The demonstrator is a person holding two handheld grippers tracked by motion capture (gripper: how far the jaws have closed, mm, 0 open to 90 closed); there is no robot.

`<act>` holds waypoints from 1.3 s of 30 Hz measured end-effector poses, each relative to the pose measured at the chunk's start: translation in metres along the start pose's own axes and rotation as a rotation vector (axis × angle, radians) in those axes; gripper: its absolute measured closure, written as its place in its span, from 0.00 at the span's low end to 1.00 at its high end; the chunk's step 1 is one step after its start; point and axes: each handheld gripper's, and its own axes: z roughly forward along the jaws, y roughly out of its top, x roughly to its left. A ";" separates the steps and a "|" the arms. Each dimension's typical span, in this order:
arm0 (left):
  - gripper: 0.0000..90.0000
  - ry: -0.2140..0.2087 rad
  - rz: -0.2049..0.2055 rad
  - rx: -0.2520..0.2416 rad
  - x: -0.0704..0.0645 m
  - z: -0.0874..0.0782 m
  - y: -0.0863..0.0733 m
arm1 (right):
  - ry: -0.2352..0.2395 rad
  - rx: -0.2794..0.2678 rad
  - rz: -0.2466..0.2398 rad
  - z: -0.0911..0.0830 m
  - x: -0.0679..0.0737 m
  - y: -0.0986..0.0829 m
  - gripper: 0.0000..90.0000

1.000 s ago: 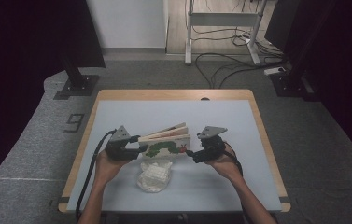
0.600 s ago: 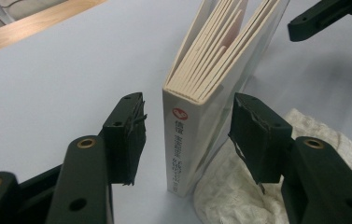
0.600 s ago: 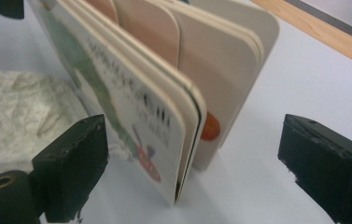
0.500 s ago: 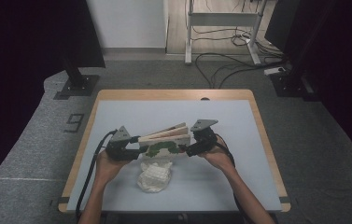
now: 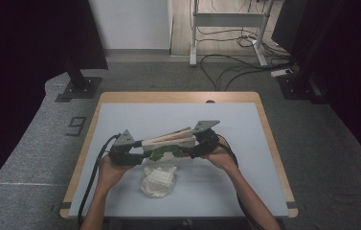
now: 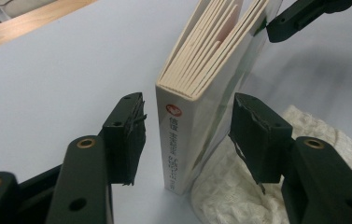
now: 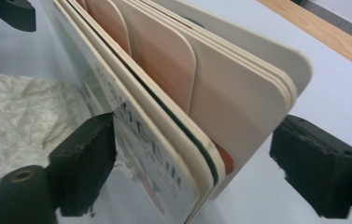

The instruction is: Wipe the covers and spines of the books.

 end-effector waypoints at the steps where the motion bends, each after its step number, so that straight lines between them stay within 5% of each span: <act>1: 0.50 0.000 0.000 -0.001 0.000 0.000 0.000 | 0.000 -0.001 -0.004 -0.001 0.000 0.000 0.19; 10: 0.41 0.004 -0.026 0.021 0.000 -0.004 -0.003 | -0.017 -0.005 -0.003 -0.011 0.003 -0.002 0.32; 26: 0.18 -0.060 -0.094 0.050 -0.012 -0.026 -0.026 | -0.031 -0.011 0.043 -0.019 0.003 -0.006 0.50; 39: 0.10 -0.146 -0.017 0.068 -0.048 -0.015 -0.030 | -0.047 -0.017 0.054 -0.021 0.005 -0.008 0.57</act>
